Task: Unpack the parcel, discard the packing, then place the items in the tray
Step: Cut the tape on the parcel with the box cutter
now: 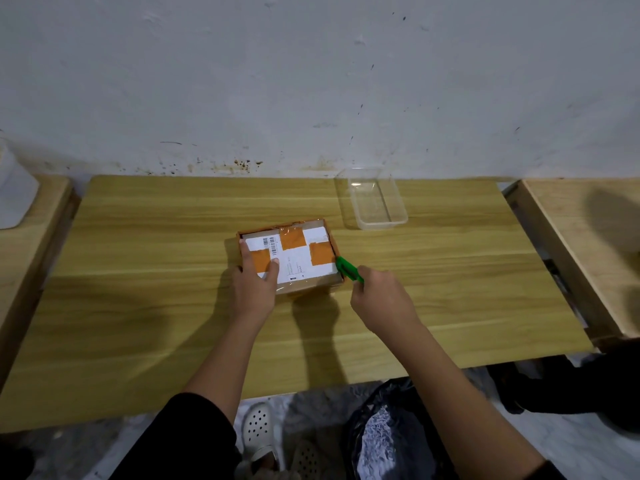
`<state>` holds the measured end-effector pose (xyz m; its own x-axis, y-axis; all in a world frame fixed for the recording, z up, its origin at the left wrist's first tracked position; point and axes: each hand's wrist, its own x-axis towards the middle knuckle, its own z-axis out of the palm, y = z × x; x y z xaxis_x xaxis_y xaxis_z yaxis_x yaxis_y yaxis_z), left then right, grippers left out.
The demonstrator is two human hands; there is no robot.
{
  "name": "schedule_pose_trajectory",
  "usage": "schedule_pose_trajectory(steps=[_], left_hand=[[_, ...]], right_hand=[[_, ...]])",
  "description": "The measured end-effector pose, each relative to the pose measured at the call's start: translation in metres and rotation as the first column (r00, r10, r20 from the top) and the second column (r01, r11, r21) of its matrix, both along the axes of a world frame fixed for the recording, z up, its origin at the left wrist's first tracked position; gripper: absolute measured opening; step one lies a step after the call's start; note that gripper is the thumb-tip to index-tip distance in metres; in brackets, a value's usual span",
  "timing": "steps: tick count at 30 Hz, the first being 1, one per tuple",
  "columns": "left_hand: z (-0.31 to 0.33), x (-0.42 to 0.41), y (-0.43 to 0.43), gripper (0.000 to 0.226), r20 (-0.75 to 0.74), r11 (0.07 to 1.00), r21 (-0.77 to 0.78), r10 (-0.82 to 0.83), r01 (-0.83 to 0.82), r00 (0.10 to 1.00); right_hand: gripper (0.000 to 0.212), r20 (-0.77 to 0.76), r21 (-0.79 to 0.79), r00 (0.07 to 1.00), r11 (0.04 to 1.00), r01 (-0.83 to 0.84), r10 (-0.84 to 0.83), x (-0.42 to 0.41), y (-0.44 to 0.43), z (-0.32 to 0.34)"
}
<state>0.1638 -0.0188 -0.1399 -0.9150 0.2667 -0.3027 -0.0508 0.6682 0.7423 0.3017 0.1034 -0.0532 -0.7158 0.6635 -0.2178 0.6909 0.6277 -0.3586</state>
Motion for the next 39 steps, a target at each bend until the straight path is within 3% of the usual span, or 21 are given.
schedule_pose_trajectory(steps=[3,7,12,22,30,39], left_hand=[[0.000,-0.002,-0.003,0.071,-0.013,0.999,0.001,-0.045,0.045,0.999],[0.001,-0.003,-0.005,0.072,-0.011,0.996,-0.006,-0.086,0.086,0.996],[0.005,-0.002,-0.007,0.072,-0.014,0.994,-0.010,-0.110,0.110,0.994],[0.011,-0.014,-0.014,0.071,-0.021,0.982,-0.014,-0.187,0.187,0.982],[0.008,-0.060,-0.026,0.071,-0.039,0.962,-0.007,-0.273,0.273,0.961],[0.005,-0.121,-0.032,0.066,-0.195,0.965,0.031,-0.248,0.259,0.949]], right_hand=[[0.024,-0.118,-0.072,0.992,0.997,0.027,-0.035,0.018,-0.001,-0.008],[0.031,-0.331,-0.293,0.913,0.945,0.142,-0.240,0.038,0.003,-0.015],[0.031,-0.456,-0.332,0.837,0.931,0.154,-0.301,0.036,0.006,-0.028],[0.044,-0.408,-0.540,0.842,0.837,0.089,-0.353,0.021,0.018,-0.063],[0.049,-0.402,-0.528,0.871,0.849,0.031,-0.281,-0.016,0.023,-0.079],[0.046,-0.448,-0.436,0.834,0.893,0.109,-0.321,-0.106,0.035,-0.101]])
